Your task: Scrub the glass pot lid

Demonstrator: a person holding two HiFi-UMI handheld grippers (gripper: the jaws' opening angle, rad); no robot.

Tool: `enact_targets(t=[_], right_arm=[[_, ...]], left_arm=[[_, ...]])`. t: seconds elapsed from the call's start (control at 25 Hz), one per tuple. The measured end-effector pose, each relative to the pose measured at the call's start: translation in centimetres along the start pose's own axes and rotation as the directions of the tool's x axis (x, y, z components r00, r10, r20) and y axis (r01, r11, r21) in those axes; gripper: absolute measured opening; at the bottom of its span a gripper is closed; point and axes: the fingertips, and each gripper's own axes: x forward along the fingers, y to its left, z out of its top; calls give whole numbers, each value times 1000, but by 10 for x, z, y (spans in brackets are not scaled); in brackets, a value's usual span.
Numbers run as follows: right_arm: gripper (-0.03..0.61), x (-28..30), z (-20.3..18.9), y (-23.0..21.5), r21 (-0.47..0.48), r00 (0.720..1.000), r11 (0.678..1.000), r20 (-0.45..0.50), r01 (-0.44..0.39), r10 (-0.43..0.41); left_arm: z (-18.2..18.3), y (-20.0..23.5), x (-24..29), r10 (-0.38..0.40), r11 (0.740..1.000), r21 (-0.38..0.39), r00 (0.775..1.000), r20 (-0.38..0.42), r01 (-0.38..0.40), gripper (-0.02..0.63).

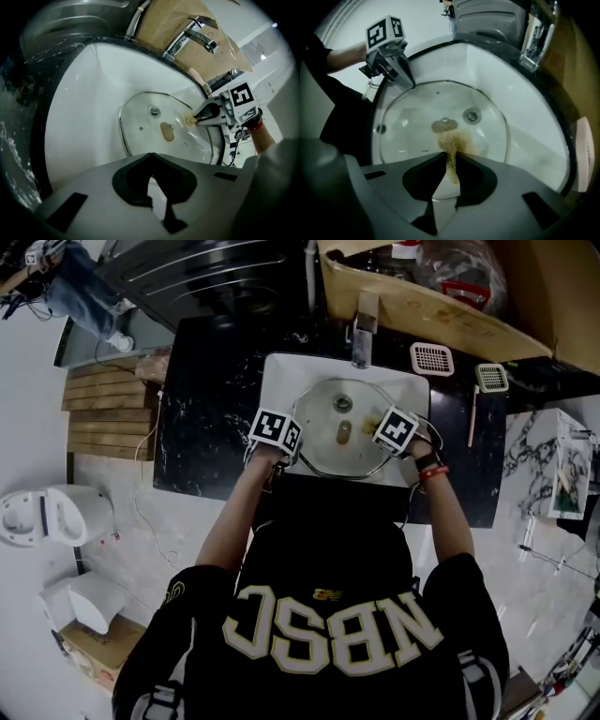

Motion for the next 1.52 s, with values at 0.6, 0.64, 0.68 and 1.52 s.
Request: enact_targets(t=[0.6,0.64,0.68,1.52], right_arm=[[66,3,61,115,-157,928,933,141,-323,345],[66,7,70,114,-158,930,937,150,-312,336],[67,12,80,112,-157,934,942,160,-296,320],[66,46,90,-40,98,959,982,219,163,-181]], left_arm=[[-1,0,0,3,1000,3,1000,-5,-3,12],[-1,0,0,3,1000,4,1000,-4,-3,12],[0,1,0,4,1000,4,1000,-4,-4,12],[-1,0,0,4,1000,5,1000,-4,-4,12]])
